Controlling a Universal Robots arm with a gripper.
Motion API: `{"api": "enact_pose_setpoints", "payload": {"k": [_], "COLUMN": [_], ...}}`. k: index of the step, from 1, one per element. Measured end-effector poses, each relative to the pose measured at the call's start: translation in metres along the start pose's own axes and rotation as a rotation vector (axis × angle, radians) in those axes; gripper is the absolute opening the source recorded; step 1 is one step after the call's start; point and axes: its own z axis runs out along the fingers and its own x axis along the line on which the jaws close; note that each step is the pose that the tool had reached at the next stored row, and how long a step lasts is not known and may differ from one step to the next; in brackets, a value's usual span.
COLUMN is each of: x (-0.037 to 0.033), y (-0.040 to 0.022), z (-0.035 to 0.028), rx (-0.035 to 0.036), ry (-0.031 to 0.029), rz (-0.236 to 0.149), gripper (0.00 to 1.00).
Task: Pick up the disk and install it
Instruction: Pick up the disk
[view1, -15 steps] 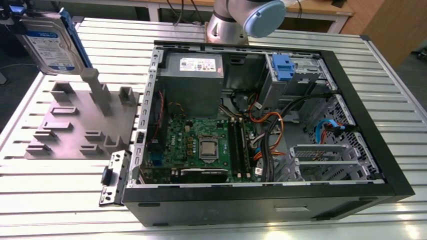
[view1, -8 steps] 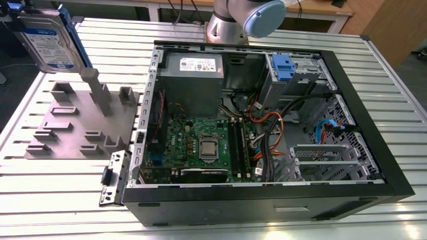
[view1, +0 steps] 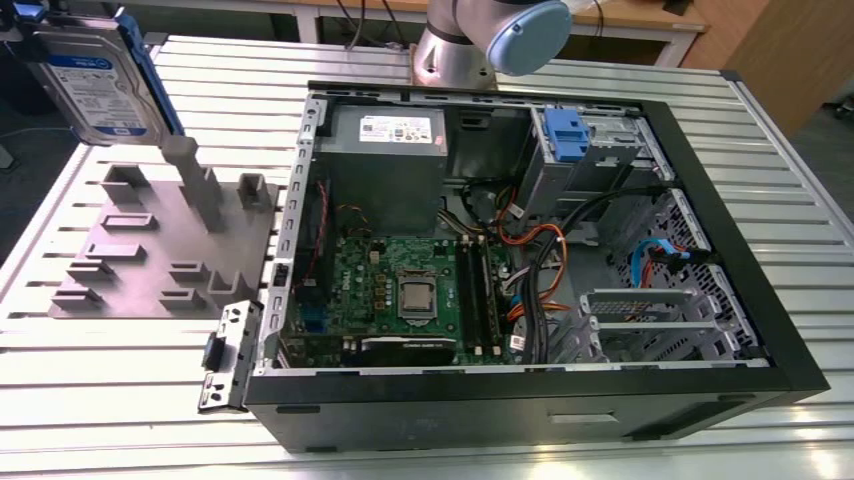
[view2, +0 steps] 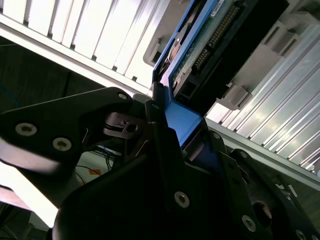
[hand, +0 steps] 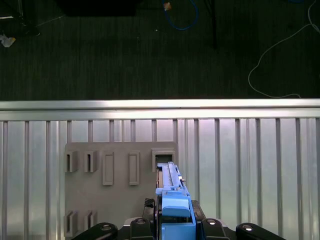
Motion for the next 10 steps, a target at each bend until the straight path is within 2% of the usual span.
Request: {"api": "enact_pose_setpoints", "payload": {"k": [10], "x": [-0.0001], "y": [0.0], "z": [-0.0028], "rx": [0.0003], "ry": [-0.0001], "rz": [0.0], "gripper": [0.37]}}
